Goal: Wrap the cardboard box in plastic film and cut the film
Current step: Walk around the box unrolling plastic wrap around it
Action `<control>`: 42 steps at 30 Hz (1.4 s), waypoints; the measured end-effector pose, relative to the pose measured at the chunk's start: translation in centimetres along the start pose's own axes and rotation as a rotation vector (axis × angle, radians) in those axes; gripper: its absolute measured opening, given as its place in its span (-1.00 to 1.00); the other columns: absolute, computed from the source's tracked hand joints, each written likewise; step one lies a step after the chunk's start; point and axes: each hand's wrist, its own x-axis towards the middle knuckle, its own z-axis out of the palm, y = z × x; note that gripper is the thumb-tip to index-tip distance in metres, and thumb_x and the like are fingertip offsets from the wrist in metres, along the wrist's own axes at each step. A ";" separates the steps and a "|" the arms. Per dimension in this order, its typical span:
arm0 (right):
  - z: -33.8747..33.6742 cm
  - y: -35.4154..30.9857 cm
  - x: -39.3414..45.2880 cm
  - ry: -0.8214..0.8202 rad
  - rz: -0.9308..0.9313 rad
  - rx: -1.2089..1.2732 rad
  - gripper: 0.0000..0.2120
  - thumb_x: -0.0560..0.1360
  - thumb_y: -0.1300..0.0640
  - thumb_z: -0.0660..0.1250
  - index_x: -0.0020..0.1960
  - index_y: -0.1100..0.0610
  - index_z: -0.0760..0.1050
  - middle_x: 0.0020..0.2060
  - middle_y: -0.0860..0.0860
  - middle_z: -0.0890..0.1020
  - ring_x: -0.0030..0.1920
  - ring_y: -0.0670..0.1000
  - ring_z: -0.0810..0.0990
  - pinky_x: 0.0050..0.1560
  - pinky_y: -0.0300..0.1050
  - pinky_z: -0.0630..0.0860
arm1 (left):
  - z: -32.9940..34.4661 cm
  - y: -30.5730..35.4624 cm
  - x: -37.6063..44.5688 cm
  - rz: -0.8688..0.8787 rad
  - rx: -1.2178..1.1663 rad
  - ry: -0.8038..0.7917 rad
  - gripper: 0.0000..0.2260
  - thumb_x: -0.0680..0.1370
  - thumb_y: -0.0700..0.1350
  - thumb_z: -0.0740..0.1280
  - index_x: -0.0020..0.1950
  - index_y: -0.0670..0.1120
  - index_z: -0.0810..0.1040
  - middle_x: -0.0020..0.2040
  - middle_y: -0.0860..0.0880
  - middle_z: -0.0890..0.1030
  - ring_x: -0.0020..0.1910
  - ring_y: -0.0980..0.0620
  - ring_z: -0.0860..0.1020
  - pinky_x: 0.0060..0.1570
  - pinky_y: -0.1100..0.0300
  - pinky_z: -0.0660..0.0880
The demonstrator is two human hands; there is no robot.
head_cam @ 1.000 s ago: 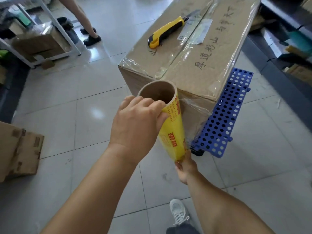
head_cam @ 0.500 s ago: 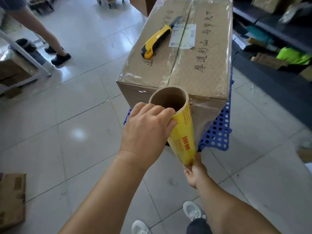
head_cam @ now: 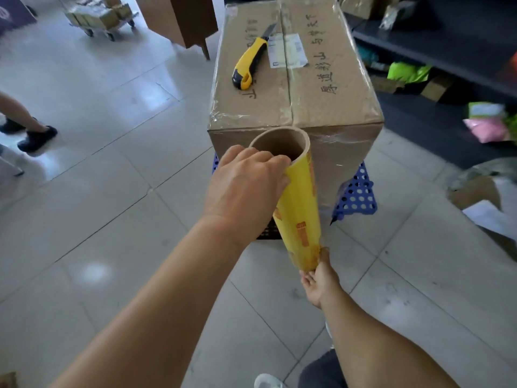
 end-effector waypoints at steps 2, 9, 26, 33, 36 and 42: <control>0.2 1.2 -0.4 0.007 -0.006 0.019 -0.29 0.51 -0.33 0.11 0.46 0.15 0.28 0.39 0.13 0.41 0.32 0.08 0.45 0.41 -0.08 0.26 | -0.5 -0.8 -0.5 0.018 0.008 -0.009 -0.76 0.49 -0.03 0.17 -0.16 -0.07 0.60 -0.29 0.01 0.62 -0.23 -0.09 0.57 -0.09 0.14 0.26; 2.1 3.9 -0.6 0.054 -0.050 0.123 -0.33 0.53 -0.28 0.13 0.44 0.18 0.28 0.33 0.17 0.46 0.21 0.09 0.52 0.45 -0.04 0.24 | -0.9 -4.0 -1.6 0.098 -0.003 -0.010 -0.81 0.48 -0.03 0.21 -0.17 -0.05 0.59 -0.28 0.02 0.62 -0.23 -0.07 0.56 -0.07 0.12 0.30; 9.6 8.5 -0.6 0.200 -0.123 0.335 -0.46 0.54 -0.27 0.12 0.28 0.13 0.43 0.41 0.26 0.35 0.43 0.21 0.30 0.46 -0.06 0.20 | -0.8 -13.0 0.2 0.375 -0.144 -0.022 -0.82 0.50 -0.06 0.23 -0.12 -0.07 0.61 -0.30 0.02 0.62 -0.25 -0.04 0.56 -0.05 0.17 0.30; 12.3 10.3 -0.7 0.250 -0.133 0.482 -0.45 0.51 -0.31 0.13 0.16 0.13 0.51 0.19 0.27 0.56 0.10 0.09 0.58 0.41 -0.11 0.23 | -1.3 -15.3 1.4 0.470 -0.238 -0.060 -0.85 0.48 -0.08 0.27 -0.15 -0.10 0.59 -0.31 0.00 0.61 -0.28 -0.04 0.55 -0.07 0.15 0.35; 13.3 11.4 -0.6 0.246 -0.179 0.546 -0.48 0.52 -0.28 0.14 0.17 0.12 0.49 0.05 0.34 0.56 -0.12 0.13 0.58 0.32 -0.17 0.26 | -1.2 -16.3 2.0 0.517 -0.280 -0.070 -0.88 0.47 -0.11 0.29 -0.15 -0.11 0.60 -0.31 -0.01 0.60 -0.29 -0.06 0.54 -0.08 0.11 0.36; 16.3 13.3 -0.8 0.349 -0.206 0.665 -0.38 0.45 -0.34 0.22 0.32 0.07 0.45 0.17 0.03 0.58 -0.10 -0.02 0.54 0.12 -0.21 0.38 | -1.1 -18.6 3.0 0.636 -0.338 -0.073 -0.92 0.42 -0.15 0.34 -0.18 -0.14 0.58 -0.37 -0.04 0.56 -0.33 -0.10 0.50 -0.14 0.10 0.34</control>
